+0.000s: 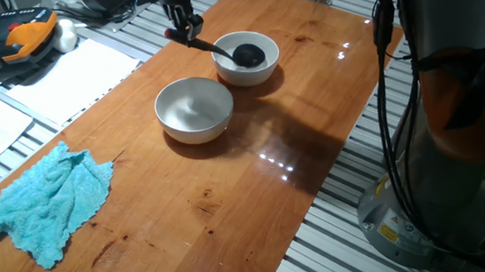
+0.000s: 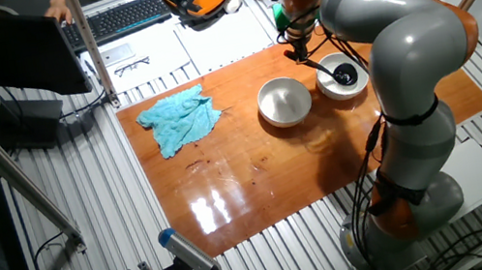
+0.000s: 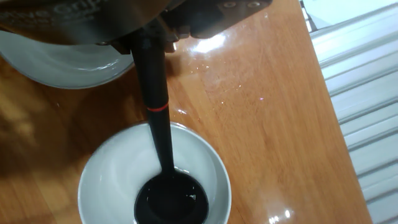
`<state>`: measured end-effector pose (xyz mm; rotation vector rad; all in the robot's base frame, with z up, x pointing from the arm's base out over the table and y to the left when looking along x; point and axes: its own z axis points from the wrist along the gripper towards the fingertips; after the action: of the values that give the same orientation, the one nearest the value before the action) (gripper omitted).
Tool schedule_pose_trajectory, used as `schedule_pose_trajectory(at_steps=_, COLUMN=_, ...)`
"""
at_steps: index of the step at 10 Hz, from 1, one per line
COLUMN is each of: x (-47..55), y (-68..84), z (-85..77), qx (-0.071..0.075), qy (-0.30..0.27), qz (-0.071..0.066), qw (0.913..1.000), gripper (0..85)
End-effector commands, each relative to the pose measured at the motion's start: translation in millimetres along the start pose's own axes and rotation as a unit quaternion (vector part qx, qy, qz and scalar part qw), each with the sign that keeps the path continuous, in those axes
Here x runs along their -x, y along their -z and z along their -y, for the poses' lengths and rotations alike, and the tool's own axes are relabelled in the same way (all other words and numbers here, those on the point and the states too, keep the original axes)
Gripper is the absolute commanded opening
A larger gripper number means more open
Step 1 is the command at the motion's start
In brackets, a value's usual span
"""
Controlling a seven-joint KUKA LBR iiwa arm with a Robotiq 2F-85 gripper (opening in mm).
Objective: Scoop water with a large spoon from one bowl to another
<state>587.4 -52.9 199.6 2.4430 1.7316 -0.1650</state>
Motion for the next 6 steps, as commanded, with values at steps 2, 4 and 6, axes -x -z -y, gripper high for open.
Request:
schedule_pose_trajectory(at_steps=2, x=0.5, y=2.4, z=1.0, qx=-0.001, qy=0.003, qz=0.005, qw=1.0000, gripper=0.0)
schedule_pose_trajectory(at_steps=4, x=2.1, y=5.7, z=2.7, qx=-0.003, qy=0.005, qz=0.007, qw=1.0000, gripper=0.0)
schedule_pose_trajectory(at_steps=6, x=4.2, y=9.1, z=4.8, qx=-0.002, qy=0.010, qz=0.013, qw=0.9999, gripper=0.0)
